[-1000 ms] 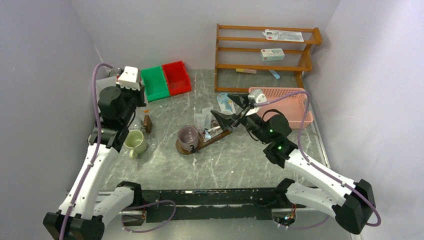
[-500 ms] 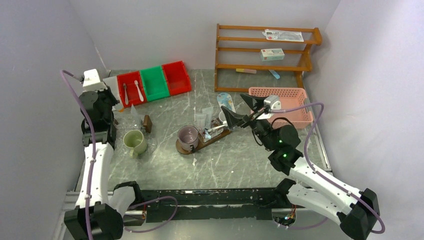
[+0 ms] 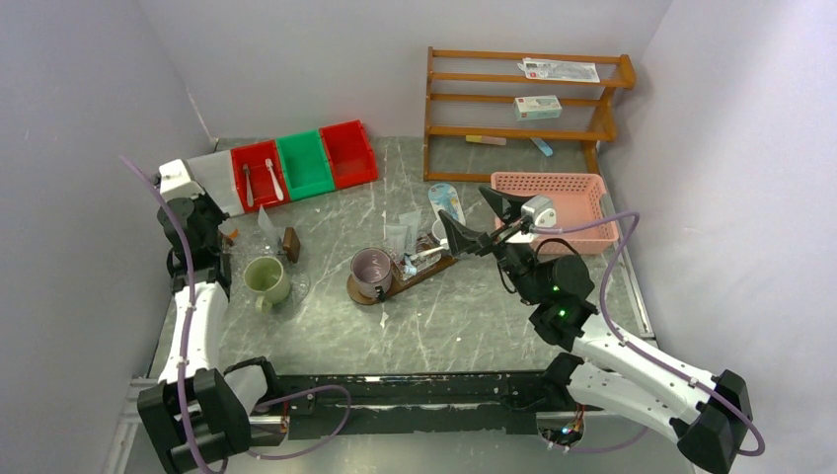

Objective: Prepare toiletry sets of a toothbrush and toothpaste on the tray
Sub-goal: Place the toothpaste in the toothpaste holder.

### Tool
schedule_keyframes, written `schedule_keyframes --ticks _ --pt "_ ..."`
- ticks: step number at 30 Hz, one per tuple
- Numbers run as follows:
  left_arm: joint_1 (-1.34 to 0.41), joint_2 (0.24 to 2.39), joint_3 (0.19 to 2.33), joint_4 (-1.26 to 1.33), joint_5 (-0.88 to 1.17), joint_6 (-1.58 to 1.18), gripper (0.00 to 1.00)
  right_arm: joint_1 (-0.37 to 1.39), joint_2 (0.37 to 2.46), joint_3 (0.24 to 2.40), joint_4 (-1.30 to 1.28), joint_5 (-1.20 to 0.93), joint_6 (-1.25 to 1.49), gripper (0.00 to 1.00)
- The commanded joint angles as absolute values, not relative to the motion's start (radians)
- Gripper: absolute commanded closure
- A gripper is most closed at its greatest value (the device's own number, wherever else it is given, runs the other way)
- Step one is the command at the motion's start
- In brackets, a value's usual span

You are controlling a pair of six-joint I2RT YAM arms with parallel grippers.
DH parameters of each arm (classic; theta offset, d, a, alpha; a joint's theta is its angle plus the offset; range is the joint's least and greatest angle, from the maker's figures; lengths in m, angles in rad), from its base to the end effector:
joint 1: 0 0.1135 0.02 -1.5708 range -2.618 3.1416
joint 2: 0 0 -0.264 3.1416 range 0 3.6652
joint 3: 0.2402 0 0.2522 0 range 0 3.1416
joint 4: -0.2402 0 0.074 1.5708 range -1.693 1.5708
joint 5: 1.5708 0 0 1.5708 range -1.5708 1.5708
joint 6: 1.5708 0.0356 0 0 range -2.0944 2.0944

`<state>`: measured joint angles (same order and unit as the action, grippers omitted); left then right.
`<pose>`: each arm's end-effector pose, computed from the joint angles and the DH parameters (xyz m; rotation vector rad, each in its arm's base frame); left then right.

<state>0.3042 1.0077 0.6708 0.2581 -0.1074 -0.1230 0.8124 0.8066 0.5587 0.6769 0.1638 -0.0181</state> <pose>0.2270 0.0753 0.3038 -0.4304 1.5970 0.2266 0.1340 0.1330 0.3475 -0.3321 1.1206 0.6105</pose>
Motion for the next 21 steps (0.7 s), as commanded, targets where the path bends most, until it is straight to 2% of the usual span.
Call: schedule_keyframes --ticks 1,21 --pt "0.315 1.035 0.647 0.432 -0.097 -0.095 0.95 0.822 0.796 0.541 0.719 0.203 -0.057 0.0" --pt "0.317 1.163 0.596 0.533 -0.075 -0.051 0.95 0.828 0.798 0.535 0.723 0.224 -0.081 0.0"
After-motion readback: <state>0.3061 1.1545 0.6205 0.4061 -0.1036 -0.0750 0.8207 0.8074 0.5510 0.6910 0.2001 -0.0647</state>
